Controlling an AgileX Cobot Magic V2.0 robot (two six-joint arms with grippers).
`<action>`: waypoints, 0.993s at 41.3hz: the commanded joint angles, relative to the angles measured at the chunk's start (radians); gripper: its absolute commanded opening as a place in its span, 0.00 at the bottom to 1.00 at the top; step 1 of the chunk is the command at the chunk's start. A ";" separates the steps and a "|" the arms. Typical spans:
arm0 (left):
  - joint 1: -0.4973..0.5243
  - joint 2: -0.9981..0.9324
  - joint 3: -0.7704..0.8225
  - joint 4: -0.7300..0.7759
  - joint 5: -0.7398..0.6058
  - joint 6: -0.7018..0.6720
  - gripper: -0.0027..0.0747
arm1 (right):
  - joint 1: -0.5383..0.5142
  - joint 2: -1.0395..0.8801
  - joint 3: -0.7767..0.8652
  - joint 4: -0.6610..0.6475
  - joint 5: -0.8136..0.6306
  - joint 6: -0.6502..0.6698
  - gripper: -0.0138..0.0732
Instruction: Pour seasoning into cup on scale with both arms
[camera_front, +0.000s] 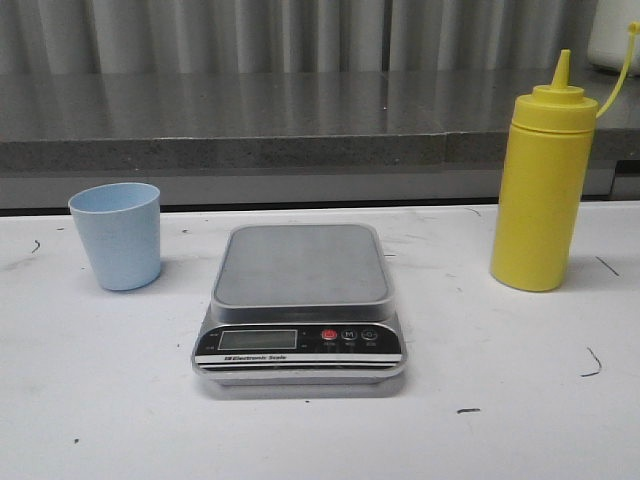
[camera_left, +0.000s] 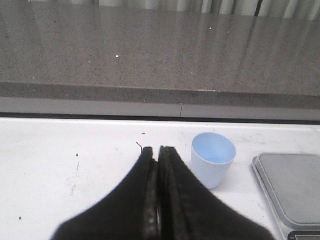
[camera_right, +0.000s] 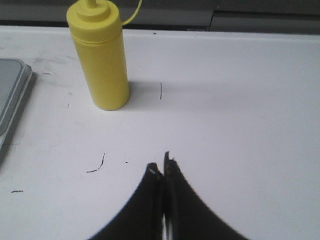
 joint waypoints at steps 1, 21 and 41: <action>0.000 0.018 -0.006 -0.004 -0.075 -0.007 0.01 | -0.004 0.047 -0.036 -0.012 -0.058 -0.014 0.02; 0.000 0.054 -0.004 0.009 -0.075 0.045 0.71 | -0.004 0.117 -0.036 -0.011 -0.057 -0.062 0.70; -0.190 0.505 -0.335 -0.005 0.172 0.098 0.70 | -0.004 0.117 -0.036 -0.011 -0.058 -0.062 0.71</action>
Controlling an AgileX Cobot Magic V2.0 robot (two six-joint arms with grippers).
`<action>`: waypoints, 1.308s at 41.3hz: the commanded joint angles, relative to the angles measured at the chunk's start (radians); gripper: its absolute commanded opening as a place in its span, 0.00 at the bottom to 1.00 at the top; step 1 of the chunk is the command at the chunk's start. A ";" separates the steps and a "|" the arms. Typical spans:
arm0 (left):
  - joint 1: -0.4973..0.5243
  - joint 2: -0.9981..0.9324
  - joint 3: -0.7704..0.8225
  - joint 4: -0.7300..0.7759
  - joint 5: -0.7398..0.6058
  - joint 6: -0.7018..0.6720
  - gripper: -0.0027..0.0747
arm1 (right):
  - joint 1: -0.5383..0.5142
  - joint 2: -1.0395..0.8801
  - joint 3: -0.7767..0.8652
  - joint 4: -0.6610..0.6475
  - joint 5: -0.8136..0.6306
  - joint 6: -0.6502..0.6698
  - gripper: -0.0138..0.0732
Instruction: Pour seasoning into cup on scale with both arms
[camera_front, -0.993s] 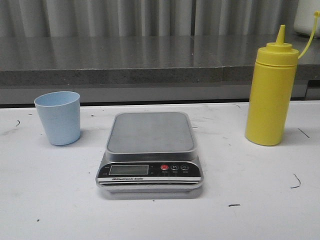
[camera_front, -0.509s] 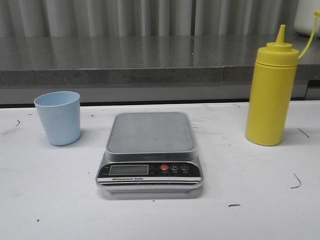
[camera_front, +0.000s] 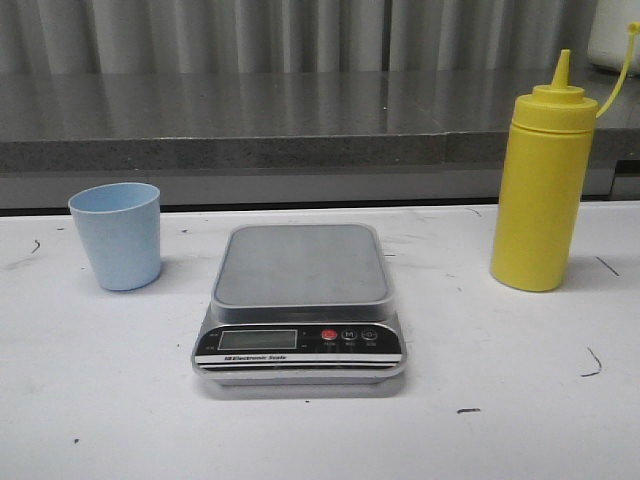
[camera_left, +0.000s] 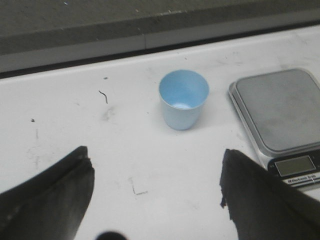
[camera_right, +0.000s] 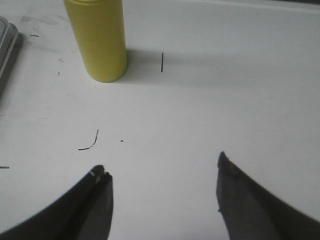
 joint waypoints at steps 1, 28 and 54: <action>-0.039 0.122 -0.115 -0.006 0.006 0.002 0.70 | -0.004 0.007 -0.036 -0.011 -0.060 -0.012 0.71; -0.062 0.795 -0.545 0.057 0.142 0.002 0.70 | -0.004 0.007 -0.036 -0.011 -0.060 -0.012 0.71; -0.028 1.051 -0.683 0.082 0.084 -0.002 0.70 | -0.004 0.007 -0.036 -0.011 -0.060 -0.012 0.71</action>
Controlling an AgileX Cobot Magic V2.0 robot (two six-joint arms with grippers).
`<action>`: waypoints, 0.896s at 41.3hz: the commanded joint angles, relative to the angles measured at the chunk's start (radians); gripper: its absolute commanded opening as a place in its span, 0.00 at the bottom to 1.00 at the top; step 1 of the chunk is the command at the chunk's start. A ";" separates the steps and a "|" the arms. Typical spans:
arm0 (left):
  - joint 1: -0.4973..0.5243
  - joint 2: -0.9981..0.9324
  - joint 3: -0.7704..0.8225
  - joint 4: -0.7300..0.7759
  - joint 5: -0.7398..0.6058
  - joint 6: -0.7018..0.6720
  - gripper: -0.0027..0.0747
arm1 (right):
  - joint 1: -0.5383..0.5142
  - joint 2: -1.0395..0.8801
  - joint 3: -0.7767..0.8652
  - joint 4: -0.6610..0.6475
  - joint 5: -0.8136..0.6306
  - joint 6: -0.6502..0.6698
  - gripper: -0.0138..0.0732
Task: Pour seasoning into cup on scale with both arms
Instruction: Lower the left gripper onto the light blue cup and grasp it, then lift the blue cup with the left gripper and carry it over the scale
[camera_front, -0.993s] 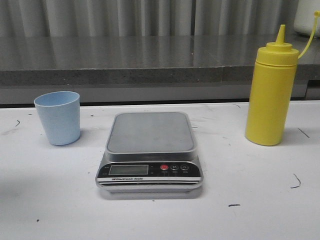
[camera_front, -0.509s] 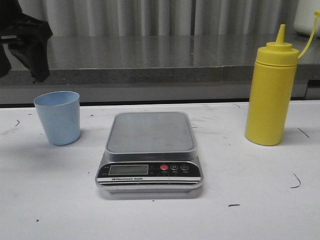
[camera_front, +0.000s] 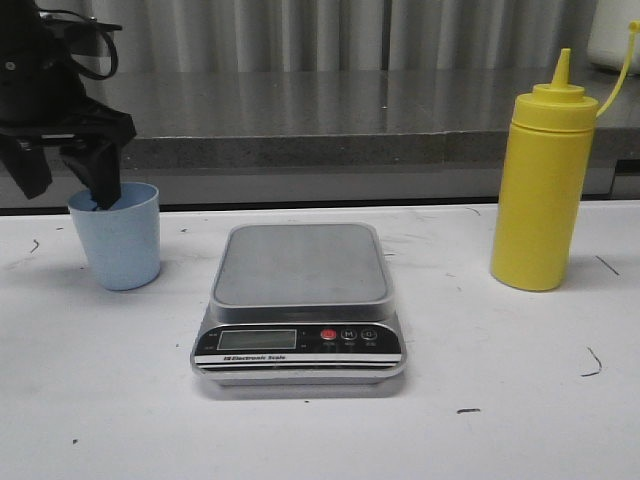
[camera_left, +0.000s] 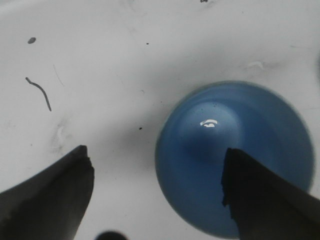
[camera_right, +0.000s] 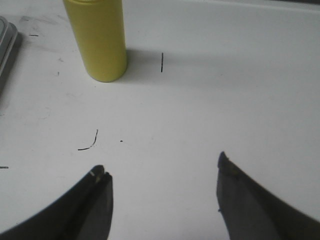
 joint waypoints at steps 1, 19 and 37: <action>0.004 -0.023 -0.036 -0.004 -0.061 -0.006 0.70 | -0.004 0.007 -0.036 -0.011 -0.060 -0.012 0.71; 0.004 0.000 -0.042 -0.053 -0.066 -0.006 0.27 | -0.004 0.007 -0.036 -0.011 -0.060 -0.012 0.71; 0.004 -0.015 -0.081 -0.053 -0.033 -0.006 0.01 | -0.004 0.007 -0.036 -0.011 -0.060 -0.012 0.71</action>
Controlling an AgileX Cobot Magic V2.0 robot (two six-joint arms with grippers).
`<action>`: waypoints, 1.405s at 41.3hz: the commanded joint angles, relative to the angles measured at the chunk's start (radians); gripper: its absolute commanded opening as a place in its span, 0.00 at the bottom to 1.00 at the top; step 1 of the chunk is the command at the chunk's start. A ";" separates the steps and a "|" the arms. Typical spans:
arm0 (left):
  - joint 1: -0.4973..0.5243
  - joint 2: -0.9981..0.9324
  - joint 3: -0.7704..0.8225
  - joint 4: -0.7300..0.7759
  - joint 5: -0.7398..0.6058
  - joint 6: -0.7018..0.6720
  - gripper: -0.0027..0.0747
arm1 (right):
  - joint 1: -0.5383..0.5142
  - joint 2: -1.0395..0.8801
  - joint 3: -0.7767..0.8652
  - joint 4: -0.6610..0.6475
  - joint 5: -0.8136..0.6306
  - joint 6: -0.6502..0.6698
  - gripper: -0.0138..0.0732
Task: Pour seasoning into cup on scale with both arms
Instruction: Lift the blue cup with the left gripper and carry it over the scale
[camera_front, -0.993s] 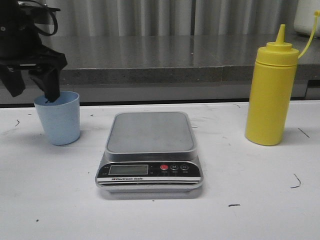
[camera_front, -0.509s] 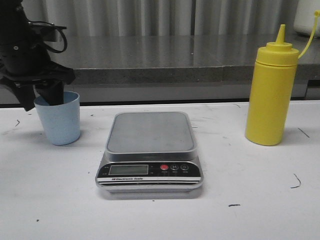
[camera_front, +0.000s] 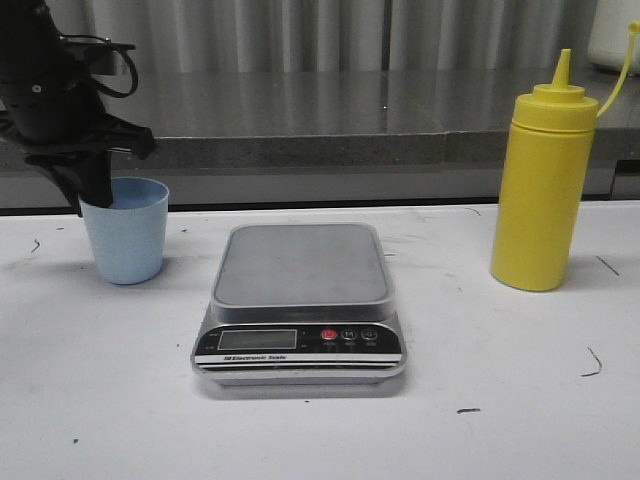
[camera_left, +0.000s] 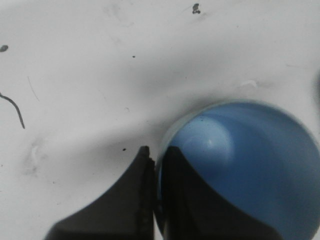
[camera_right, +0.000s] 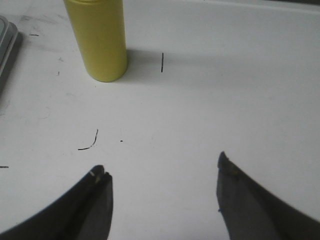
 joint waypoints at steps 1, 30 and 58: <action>0.004 -0.077 -0.052 -0.006 0.004 -0.006 0.01 | -0.004 0.007 -0.036 -0.011 -0.060 -0.012 0.71; -0.231 -0.170 -0.203 -0.034 0.078 -0.005 0.01 | -0.004 0.007 -0.036 -0.011 -0.060 -0.012 0.71; -0.347 0.030 -0.322 -0.040 0.177 -0.006 0.02 | -0.004 0.007 -0.036 -0.011 -0.060 -0.012 0.71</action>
